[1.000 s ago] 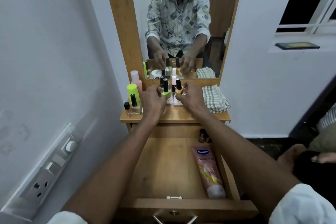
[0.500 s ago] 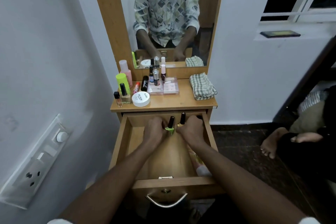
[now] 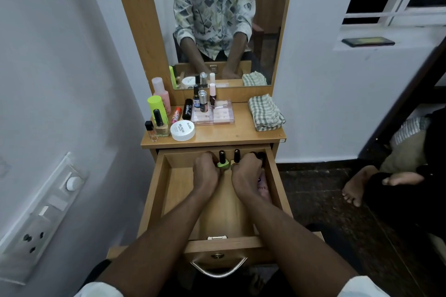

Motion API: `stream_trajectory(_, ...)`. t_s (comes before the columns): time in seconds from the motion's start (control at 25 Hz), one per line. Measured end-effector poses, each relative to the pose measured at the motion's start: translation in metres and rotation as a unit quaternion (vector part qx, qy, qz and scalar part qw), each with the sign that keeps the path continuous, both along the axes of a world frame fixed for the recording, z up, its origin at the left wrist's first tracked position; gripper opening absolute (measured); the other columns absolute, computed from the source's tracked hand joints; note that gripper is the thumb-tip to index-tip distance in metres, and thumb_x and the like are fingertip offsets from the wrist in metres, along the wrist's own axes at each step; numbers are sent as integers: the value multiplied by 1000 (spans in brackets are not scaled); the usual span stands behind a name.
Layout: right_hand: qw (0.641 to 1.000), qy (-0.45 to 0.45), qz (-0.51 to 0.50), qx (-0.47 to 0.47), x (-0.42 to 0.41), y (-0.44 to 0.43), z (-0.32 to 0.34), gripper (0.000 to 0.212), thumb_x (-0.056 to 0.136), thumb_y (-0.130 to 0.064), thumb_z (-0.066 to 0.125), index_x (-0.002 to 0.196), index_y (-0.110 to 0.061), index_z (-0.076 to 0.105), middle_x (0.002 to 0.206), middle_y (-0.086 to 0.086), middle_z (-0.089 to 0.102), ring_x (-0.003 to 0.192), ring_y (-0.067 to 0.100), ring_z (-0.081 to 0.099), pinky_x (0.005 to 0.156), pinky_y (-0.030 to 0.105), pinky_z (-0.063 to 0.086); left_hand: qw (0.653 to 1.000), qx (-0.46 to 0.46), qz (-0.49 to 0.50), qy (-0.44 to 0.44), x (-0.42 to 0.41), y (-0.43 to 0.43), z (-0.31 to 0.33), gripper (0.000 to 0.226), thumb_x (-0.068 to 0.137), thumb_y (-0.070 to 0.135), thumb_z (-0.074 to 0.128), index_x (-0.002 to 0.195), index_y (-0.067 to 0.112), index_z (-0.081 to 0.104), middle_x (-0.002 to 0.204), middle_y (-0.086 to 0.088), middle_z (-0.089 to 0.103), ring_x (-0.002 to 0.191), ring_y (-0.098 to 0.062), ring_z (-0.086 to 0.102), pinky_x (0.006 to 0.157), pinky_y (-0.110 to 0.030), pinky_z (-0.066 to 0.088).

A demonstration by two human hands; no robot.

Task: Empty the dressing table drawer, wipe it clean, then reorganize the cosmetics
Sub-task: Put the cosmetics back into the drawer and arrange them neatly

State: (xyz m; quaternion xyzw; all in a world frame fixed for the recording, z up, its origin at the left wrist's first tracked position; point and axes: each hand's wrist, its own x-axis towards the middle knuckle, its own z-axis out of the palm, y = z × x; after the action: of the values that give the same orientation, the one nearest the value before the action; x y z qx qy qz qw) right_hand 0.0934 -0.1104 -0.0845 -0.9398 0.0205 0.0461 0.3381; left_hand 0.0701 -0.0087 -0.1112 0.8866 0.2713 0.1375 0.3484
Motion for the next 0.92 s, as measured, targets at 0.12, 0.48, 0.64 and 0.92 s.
stream_trajectory(0.12,1000,-16,18,-16,-5,-1,6,12,93,-5,61,104,-3,67,103,9,69,95,21,66,72,25,49,1000,-5,28,10,2,0,-4,12,76,-2,70,80,9,73,80,-4,71,75,-21,66,63,-33,55)
stream_trajectory(0.48,985,36,147,-79,-19,-4,-7,9,94,-9,61,102,-5,63,92,6,58,82,19,58,74,32,57,993,-114,42,-5,7,1,-5,13,77,-5,72,72,7,73,77,-6,70,75,-19,67,68,-32,58)
stream_trajectory(0.64,989,52,123,-64,-16,0,-7,11,93,-8,63,103,-6,62,98,12,66,85,24,67,72,37,62,993,-117,24,-3,11,-5,-6,15,75,-6,71,68,7,72,75,-7,70,72,-23,67,65,-32,58)
stream_trajectory(0.92,988,11,147,-37,-17,-16,-1,9,96,-17,57,87,-17,56,81,-3,55,71,8,57,67,25,56,993,-111,42,22,4,-7,2,18,78,-2,65,66,10,71,70,-6,71,71,-23,69,65,-38,60)
